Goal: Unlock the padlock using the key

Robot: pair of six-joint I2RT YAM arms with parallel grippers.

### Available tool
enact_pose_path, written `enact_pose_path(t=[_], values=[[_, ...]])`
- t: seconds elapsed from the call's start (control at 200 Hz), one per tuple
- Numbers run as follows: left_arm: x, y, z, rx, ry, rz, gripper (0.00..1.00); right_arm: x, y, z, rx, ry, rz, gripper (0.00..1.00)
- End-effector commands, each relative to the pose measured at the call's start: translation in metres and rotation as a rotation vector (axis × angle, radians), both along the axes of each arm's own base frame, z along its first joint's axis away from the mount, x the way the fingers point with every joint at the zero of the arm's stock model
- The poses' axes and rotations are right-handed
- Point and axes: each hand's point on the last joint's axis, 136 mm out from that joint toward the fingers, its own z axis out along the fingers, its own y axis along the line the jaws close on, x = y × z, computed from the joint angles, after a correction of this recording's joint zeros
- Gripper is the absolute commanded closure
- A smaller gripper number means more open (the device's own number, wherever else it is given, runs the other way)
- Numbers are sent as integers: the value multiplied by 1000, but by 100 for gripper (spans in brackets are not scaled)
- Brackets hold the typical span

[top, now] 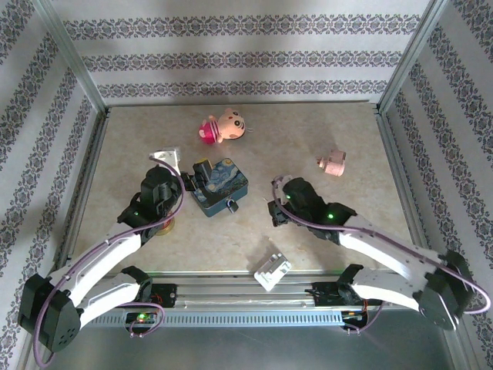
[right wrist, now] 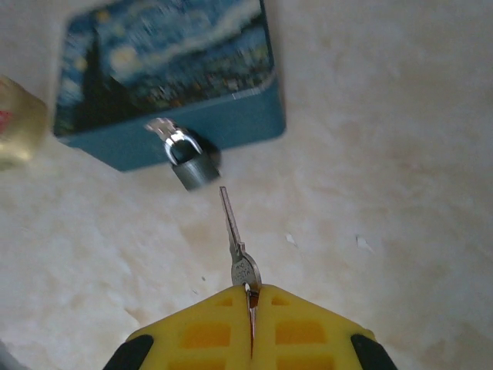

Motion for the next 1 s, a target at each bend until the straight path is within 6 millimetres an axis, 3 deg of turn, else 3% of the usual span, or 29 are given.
enact_pose_path(t=[0.0,0.115,0.23,0.4,0.485,0.785,0.994], values=[[-7,-25,27,12,-6,-151,1,3,8,32,178,-126,45,100],[-7,-42,25,23,78,-233,1,3,6,57,320,-203,56,100],[-16,-79,29,-59,100,-437,1,2,5,73,387,-258,64,100],[-25,-123,29,-196,165,-677,0,2,9,82,436,-276,78,100],[-28,-136,27,-228,189,-746,7,2,11,82,447,-269,82,100],[-48,-164,41,-278,161,-925,23,3,20,84,495,-247,103,100],[-47,-171,32,-277,186,-937,34,4,24,85,501,-240,120,100]])
